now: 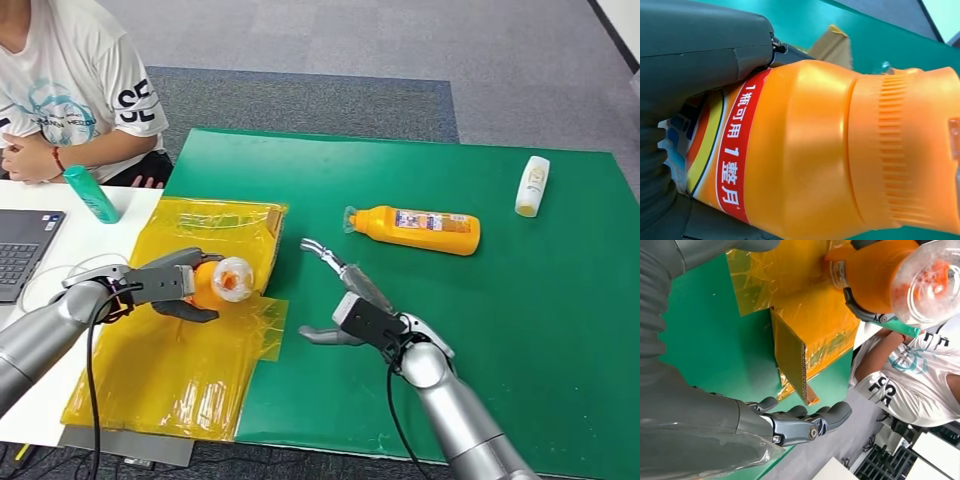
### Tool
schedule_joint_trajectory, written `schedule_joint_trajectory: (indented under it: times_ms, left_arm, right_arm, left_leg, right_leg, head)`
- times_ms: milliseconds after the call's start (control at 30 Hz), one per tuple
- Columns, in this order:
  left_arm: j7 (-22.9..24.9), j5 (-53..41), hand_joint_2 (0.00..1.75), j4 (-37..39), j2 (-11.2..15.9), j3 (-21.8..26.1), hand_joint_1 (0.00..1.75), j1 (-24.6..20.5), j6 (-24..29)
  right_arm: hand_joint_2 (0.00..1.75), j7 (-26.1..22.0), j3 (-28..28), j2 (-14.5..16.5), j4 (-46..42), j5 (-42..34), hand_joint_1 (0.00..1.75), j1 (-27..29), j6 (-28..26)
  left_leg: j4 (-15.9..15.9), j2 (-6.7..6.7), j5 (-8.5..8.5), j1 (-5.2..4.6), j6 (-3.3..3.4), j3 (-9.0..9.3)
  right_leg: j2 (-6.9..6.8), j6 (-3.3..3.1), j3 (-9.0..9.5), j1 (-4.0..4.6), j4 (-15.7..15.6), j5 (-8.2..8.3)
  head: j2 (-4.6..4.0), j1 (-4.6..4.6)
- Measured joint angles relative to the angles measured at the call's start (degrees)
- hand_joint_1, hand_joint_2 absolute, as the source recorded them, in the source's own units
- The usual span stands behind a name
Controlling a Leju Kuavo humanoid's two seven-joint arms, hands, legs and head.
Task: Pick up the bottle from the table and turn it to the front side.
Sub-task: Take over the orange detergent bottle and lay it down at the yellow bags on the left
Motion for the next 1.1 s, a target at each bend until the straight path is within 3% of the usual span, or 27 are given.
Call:
schedule_joint_trajectory:
  times_ms: [300,500,567,633,700,1100]
  left_arm:
    - [-1.1,0.2,1.75,-0.4,-0.7,1.5,1.75,0.4,-1.9]
    - [1.0,-0.2,1.75,-2.7,-0.2,1.8,1.69,0.3,-2.7]
    - [1.4,-0.1,1.75,-2.9,-0.1,1.8,1.04,0.3,-2.8]
    - [1.7,-0.1,1.75,-2.9,-0.1,1.7,0.22,0.3,-2.7]
    - [1.7,0.0,1.75,-2.9,-0.1,1.4,0.0,0.3,-2.7]
    - [0.8,0.9,1.75,-2.8,0.0,0.1,0.0,0.2,-2.8]
  right_arm:
    - [1.75,0.2,0.7,0.2,0.0,-0.4,0.0,0.0,0.0]
    - [1.75,0.3,0.7,0.2,0.0,-0.4,0.0,0.0,-0.3]
    - [1.75,0.3,0.7,0.2,0.0,-0.4,0.0,0.0,-0.3]
    - [1.75,0.4,0.7,0.2,0.0,-0.4,0.0,0.0,-0.2]
    - [1.75,0.4,0.7,0.2,0.0,-0.4,0.0,0.0,-0.2]
    - [1.75,0.4,0.7,0.2,0.1,-0.4,0.0,0.0,-0.2]
  left_leg:
    - [0.0,0.01,0.0,0.01,-0.01,-0.06]
    - [0.0,0.01,0.0,0.01,-0.01,-0.1]
    - [0.0,0.01,-0.01,0.01,-0.01,-0.11]
    - [0.0,0.01,-0.01,0.01,-0.01,-0.12]
    - [0.0,0.01,-0.01,0.01,-0.01,-0.12]
    - [0.0,0.01,0.0,0.01,-0.01,-0.11]
  right_leg:
    - [0.01,-0.01,-0.1,0.01,0.0,-0.01]
    - [0.01,-0.01,-0.13,0.01,0.0,-0.01]
    - [0.01,-0.01,-0.14,0.01,0.0,-0.01]
    - [0.01,-0.01,-0.14,0.01,0.0,-0.01]
    - [0.01,-0.01,-0.15,0.01,0.0,-0.01]
    - [0.01,-0.01,-0.13,0.01,0.0,-0.01]
  head:
    - [0.0,0.0]
    - [-0.01,0.0]
    - [-0.01,0.0]
    - [0.0,0.0]
    - [-0.01,0.0]
    - [-0.01,0.0]
